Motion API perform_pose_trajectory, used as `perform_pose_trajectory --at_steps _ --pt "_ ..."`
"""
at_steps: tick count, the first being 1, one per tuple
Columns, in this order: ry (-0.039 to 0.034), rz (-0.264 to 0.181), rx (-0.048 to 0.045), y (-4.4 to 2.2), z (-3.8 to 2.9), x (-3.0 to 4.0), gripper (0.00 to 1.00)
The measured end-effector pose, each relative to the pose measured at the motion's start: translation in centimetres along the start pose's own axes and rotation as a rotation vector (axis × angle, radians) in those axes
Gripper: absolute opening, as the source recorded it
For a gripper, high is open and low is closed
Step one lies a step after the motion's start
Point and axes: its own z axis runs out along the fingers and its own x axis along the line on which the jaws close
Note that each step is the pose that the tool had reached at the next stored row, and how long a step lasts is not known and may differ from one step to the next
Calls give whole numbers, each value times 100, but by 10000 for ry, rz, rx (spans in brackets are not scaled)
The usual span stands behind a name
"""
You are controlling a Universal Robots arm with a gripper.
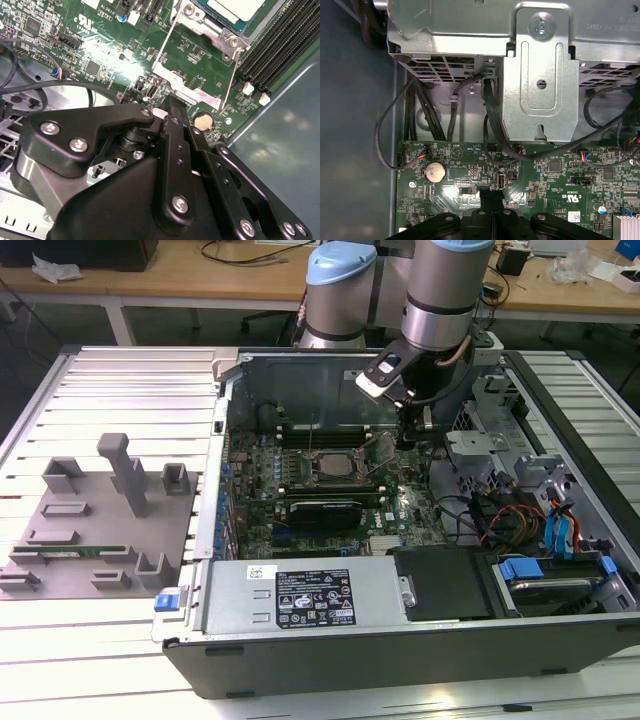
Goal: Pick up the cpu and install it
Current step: 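Close the cpu cover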
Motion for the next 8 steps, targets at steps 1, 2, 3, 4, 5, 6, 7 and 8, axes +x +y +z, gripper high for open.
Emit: perform_pose_trajectory --at_steps 1,2,3,4,5,6,7,8 --pt "0 1 0 -3 0 0 11" --pt "1 1 0 -12 0 0 11" --pt "-1 0 0 -34 -1 1 11" --pt "0 0 0 -51 -1 1 11" --pt "0 0 -1 -62 -2 2 11" --pt "-2 0 -2 -74 -3 2 11" --pt "-3 1 -2 -88 -4 2 11" --pt "-3 1 -3 -95 -4 2 11"
